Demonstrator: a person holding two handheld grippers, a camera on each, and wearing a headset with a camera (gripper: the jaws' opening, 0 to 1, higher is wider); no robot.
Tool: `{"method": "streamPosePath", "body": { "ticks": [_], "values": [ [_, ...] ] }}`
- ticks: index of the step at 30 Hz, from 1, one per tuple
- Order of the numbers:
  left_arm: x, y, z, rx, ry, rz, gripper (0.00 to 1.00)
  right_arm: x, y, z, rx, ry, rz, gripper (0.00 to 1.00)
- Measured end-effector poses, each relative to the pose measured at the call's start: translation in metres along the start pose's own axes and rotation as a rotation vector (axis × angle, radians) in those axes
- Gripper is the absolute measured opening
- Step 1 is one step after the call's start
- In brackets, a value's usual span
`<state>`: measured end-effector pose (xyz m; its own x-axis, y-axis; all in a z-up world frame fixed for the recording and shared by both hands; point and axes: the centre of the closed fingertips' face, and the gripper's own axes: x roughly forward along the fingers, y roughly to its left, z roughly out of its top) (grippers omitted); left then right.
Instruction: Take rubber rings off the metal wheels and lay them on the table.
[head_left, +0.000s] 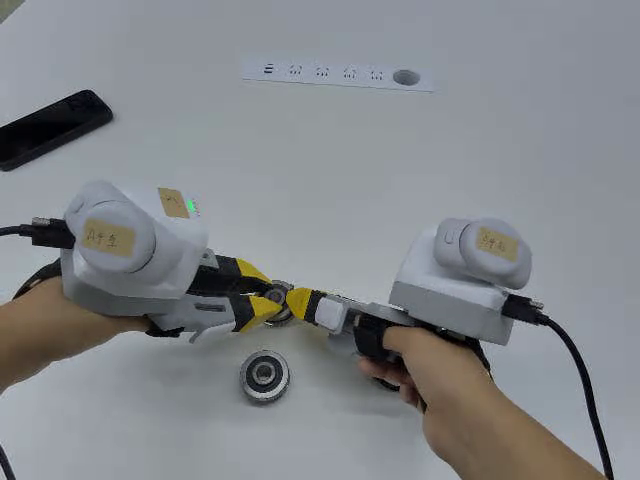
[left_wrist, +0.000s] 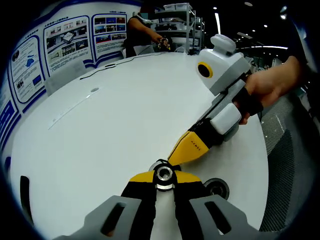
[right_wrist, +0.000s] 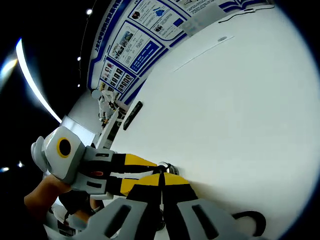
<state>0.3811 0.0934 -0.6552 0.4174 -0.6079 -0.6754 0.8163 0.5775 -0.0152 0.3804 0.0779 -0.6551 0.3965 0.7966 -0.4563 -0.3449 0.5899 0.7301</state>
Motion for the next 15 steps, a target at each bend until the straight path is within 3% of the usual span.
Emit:
{"method": "streamPosePath", "body": {
  "ticks": [2, 12, 15],
  "values": [
    [-0.0002, 0.0011, -0.0005, -0.029, -0.004, -0.003, 0.12, 0.0006, 0.0003, -0.0003, 0.000, 0.004, 0.001, 0.01],
    [-0.0001, -0.0026, 0.0016, -0.015, -0.009, 0.002, 0.12, 0.0064, 0.0094, -0.0009, -0.029, 0.017, 0.012, 0.01],
    [-0.0001, -0.0019, 0.0010, -0.015, -0.010, 0.001, 0.12, 0.0054, 0.0079, -0.0004, -0.009, 0.021, 0.013, 0.01]
  ]
}}
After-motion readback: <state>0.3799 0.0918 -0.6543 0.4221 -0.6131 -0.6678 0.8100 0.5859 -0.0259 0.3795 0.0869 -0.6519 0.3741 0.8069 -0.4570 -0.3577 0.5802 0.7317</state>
